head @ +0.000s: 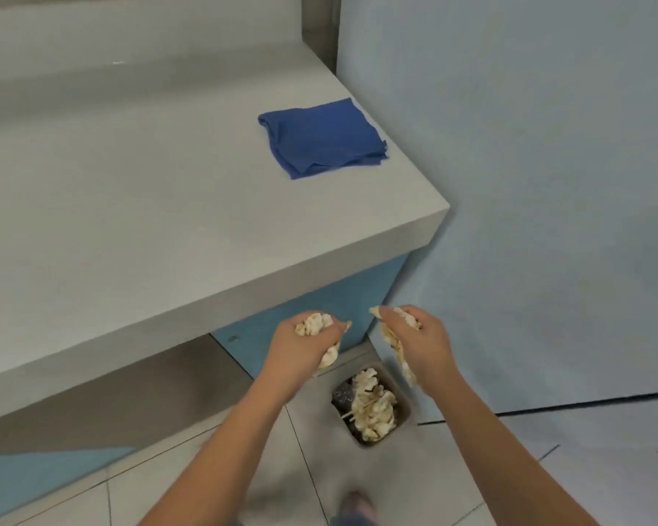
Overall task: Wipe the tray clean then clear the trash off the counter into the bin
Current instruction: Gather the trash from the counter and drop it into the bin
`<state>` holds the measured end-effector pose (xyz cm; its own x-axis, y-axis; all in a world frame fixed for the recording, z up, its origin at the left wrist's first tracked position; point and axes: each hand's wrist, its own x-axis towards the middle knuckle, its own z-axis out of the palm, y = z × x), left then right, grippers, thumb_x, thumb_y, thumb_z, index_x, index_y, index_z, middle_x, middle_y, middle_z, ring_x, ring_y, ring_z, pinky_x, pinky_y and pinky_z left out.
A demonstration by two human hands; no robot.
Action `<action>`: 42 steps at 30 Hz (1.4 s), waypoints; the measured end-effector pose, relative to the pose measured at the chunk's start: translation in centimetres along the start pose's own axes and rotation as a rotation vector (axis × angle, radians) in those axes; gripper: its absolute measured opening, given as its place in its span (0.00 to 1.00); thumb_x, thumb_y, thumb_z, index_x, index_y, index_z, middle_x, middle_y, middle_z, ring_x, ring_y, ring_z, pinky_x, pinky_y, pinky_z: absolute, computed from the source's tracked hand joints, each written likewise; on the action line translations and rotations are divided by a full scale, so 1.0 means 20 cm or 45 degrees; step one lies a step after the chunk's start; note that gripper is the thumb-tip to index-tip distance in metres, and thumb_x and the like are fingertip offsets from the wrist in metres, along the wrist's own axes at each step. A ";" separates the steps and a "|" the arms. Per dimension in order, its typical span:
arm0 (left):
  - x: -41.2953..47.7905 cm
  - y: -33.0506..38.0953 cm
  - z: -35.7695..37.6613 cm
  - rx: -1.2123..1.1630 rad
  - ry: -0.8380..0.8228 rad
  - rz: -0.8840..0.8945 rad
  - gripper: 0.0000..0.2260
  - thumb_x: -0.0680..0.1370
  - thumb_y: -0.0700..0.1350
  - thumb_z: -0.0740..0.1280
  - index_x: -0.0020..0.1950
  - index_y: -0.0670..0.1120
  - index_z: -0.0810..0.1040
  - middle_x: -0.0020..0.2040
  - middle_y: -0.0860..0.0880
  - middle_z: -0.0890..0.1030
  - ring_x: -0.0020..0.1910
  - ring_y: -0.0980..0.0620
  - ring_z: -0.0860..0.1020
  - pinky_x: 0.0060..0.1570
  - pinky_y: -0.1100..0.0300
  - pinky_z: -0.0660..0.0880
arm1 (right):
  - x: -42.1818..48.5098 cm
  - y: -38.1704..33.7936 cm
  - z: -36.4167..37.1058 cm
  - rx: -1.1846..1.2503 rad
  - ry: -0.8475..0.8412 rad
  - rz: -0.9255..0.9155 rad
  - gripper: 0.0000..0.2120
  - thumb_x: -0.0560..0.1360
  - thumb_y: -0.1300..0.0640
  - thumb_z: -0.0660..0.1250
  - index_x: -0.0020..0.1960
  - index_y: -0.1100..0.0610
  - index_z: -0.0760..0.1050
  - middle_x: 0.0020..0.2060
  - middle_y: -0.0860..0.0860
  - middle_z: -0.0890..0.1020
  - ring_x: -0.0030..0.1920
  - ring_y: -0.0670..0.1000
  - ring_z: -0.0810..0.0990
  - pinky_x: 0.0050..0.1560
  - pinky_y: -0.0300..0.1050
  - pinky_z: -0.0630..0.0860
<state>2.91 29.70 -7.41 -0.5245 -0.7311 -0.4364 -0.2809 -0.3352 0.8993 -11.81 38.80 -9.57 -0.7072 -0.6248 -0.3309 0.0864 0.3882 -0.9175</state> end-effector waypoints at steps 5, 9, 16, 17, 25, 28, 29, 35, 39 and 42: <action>0.28 -0.55 0.32 0.036 0.128 -0.339 0.07 0.70 0.45 0.74 0.41 0.42 0.82 0.33 0.49 0.82 0.31 0.55 0.79 0.31 0.66 0.73 | 0.22 0.60 -0.14 -0.088 0.092 0.235 0.14 0.73 0.48 0.69 0.33 0.55 0.76 0.28 0.48 0.76 0.31 0.46 0.73 0.34 0.38 0.69; 0.55 -1.11 0.52 0.115 0.143 -0.519 0.09 0.71 0.45 0.73 0.38 0.40 0.80 0.34 0.47 0.83 0.35 0.49 0.80 0.31 0.65 0.73 | 0.45 1.24 -0.11 -0.145 0.295 0.391 0.13 0.73 0.45 0.68 0.36 0.53 0.76 0.30 0.48 0.77 0.35 0.50 0.75 0.38 0.44 0.71; 1.07 -1.84 0.79 0.284 0.098 -0.452 0.08 0.76 0.52 0.65 0.44 0.49 0.81 0.39 0.50 0.82 0.41 0.50 0.80 0.44 0.56 0.77 | 0.78 2.08 0.02 -0.313 0.404 0.472 0.08 0.75 0.46 0.65 0.48 0.49 0.77 0.38 0.43 0.79 0.40 0.44 0.76 0.38 0.39 0.69; 1.14 -1.90 0.82 0.348 0.045 -0.426 0.09 0.78 0.53 0.62 0.44 0.52 0.79 0.41 0.51 0.81 0.43 0.51 0.79 0.48 0.55 0.76 | 0.81 2.19 0.04 -0.374 0.390 0.432 0.11 0.75 0.44 0.64 0.52 0.48 0.77 0.42 0.43 0.79 0.44 0.45 0.77 0.42 0.40 0.70; 1.35 -2.31 0.92 0.965 -0.476 -0.021 0.24 0.82 0.43 0.52 0.77 0.54 0.51 0.77 0.48 0.49 0.76 0.46 0.49 0.74 0.49 0.51 | 0.83 2.63 0.10 -0.760 -0.055 0.068 0.31 0.77 0.43 0.42 0.77 0.54 0.50 0.75 0.51 0.59 0.75 0.49 0.56 0.75 0.48 0.54; 1.28 -2.28 0.90 1.465 -0.415 0.267 0.26 0.83 0.47 0.51 0.77 0.54 0.39 0.77 0.50 0.38 0.76 0.47 0.39 0.72 0.53 0.40 | 0.74 2.67 0.04 -1.038 0.020 -0.144 0.26 0.79 0.50 0.44 0.74 0.59 0.59 0.71 0.57 0.67 0.71 0.57 0.65 0.72 0.51 0.58; 1.25 -2.27 0.89 1.562 -0.419 0.349 0.29 0.82 0.44 0.52 0.76 0.53 0.36 0.77 0.50 0.36 0.76 0.46 0.38 0.70 0.53 0.37 | 0.72 2.66 0.02 -1.058 0.036 -0.174 0.25 0.80 0.51 0.45 0.74 0.58 0.60 0.70 0.58 0.68 0.70 0.58 0.67 0.71 0.53 0.59; 1.24 -2.31 0.88 2.040 -0.847 0.414 0.36 0.77 0.34 0.54 0.75 0.45 0.32 0.73 0.45 0.29 0.74 0.45 0.33 0.73 0.52 0.40 | 0.70 2.69 0.05 -1.327 -0.311 0.026 0.37 0.74 0.39 0.23 0.76 0.56 0.47 0.75 0.52 0.54 0.74 0.56 0.60 0.71 0.47 0.54; 1.38 -2.38 0.99 2.053 -0.951 0.330 0.32 0.78 0.32 0.53 0.76 0.43 0.38 0.76 0.43 0.36 0.75 0.45 0.36 0.74 0.52 0.43 | 0.83 2.73 0.08 -1.387 -0.438 0.234 0.29 0.82 0.50 0.48 0.77 0.58 0.39 0.77 0.54 0.50 0.76 0.53 0.53 0.74 0.47 0.54; 1.46 -2.45 1.02 2.081 -0.943 0.326 0.28 0.80 0.36 0.53 0.77 0.43 0.42 0.78 0.43 0.42 0.76 0.45 0.40 0.75 0.51 0.47 | 0.89 2.76 0.12 -1.381 -0.495 0.337 0.32 0.81 0.52 0.53 0.77 0.59 0.37 0.77 0.55 0.48 0.76 0.54 0.53 0.74 0.48 0.57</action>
<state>-15.06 37.01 -64.79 -0.7593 -0.1248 -0.6387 -0.3254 0.9227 0.2065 -17.87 47.46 -66.54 -0.4794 -0.5300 -0.6994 -0.5752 0.7917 -0.2057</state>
